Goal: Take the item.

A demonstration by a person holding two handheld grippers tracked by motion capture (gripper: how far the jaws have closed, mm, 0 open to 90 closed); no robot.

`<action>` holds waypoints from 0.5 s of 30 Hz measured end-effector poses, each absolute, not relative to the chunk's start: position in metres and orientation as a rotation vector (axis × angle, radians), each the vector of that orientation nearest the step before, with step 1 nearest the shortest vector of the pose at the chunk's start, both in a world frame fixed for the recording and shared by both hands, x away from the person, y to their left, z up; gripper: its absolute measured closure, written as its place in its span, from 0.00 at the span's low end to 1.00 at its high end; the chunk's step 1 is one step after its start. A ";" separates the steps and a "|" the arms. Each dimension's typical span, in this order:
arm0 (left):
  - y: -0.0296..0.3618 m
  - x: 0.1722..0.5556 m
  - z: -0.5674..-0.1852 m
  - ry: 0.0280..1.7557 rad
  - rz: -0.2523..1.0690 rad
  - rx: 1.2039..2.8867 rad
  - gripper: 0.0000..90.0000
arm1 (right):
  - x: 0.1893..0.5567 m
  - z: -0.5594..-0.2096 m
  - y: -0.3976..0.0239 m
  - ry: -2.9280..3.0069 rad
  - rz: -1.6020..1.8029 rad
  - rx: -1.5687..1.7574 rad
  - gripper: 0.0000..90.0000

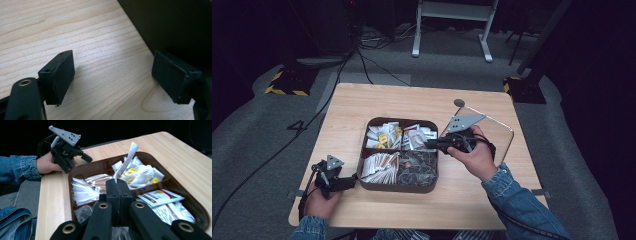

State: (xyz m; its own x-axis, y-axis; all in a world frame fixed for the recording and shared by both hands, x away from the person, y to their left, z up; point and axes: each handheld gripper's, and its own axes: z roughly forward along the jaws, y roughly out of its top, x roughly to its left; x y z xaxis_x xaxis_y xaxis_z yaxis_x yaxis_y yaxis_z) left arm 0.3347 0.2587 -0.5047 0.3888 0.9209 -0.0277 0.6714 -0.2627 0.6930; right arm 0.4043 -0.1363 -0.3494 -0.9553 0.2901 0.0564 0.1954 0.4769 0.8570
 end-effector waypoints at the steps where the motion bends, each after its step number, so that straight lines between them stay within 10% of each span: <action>1: 0.259 0.335 -0.505 1.360 0.517 2.023 0.21 | 0.404 -0.348 -0.140 2.608 1.501 0.435 1.00; 15: 0.259 0.336 -0.505 1.362 0.518 2.023 0.21 | 0.404 -0.345 -0.187 2.560 1.495 0.518 1.00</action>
